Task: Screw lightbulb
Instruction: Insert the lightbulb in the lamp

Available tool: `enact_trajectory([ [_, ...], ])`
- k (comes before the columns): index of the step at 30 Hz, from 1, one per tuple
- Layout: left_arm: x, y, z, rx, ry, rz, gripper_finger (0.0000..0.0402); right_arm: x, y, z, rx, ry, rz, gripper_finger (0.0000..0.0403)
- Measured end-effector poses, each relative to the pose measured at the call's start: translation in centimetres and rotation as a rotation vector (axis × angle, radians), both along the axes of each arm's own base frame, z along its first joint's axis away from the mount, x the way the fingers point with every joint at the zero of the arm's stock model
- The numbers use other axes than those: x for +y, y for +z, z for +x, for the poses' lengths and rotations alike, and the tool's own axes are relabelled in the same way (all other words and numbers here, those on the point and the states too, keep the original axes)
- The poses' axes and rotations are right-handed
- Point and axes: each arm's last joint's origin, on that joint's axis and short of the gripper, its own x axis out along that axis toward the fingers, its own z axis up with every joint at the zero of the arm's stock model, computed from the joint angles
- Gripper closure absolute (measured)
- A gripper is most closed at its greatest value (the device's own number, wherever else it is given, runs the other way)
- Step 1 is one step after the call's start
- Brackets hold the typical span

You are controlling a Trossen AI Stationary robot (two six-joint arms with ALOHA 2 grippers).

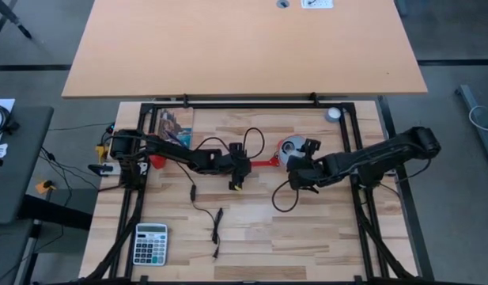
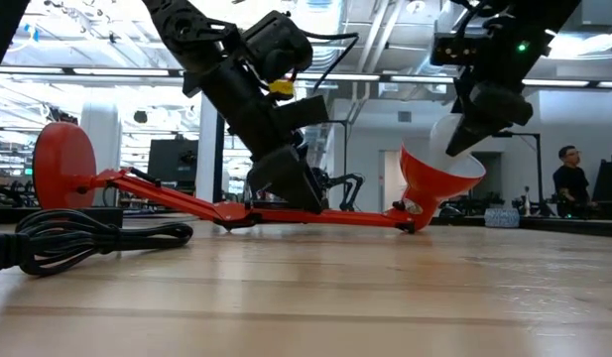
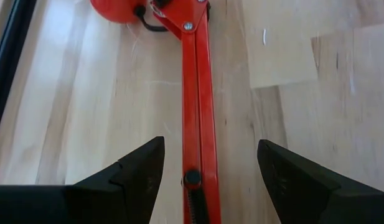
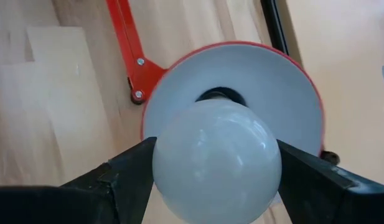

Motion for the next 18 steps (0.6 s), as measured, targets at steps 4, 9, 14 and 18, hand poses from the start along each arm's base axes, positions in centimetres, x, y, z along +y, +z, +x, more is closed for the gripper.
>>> enact_trajectory([
  [4, 0.0, -0.4, -0.3, 0.01, 0.005, -0.003, 0.0151, 0.1, 0.8, -0.9, 0.015, 0.02, -0.006, 0.0101],
  [9, 0.0, -1.0, -0.7, 0.026, 0.008, -0.017, 0.0152, 0.8, 2.8, -2.5, -0.076, 0.08, 0.064, 0.0101],
  [14, 0.0, -1.6, -1.2, 0.042, 0.011, -0.034, 0.0152, 1.3, 3.4, -4.9, -0.202, 0.139, 0.104, 0.0101],
  [18, 0.0, -1.6, -1.1, 0.026, -0.007, -0.061, 0.0153, 1.1, 2.4, -6.2, -0.317, 0.137, 0.14, 0.0101],
])
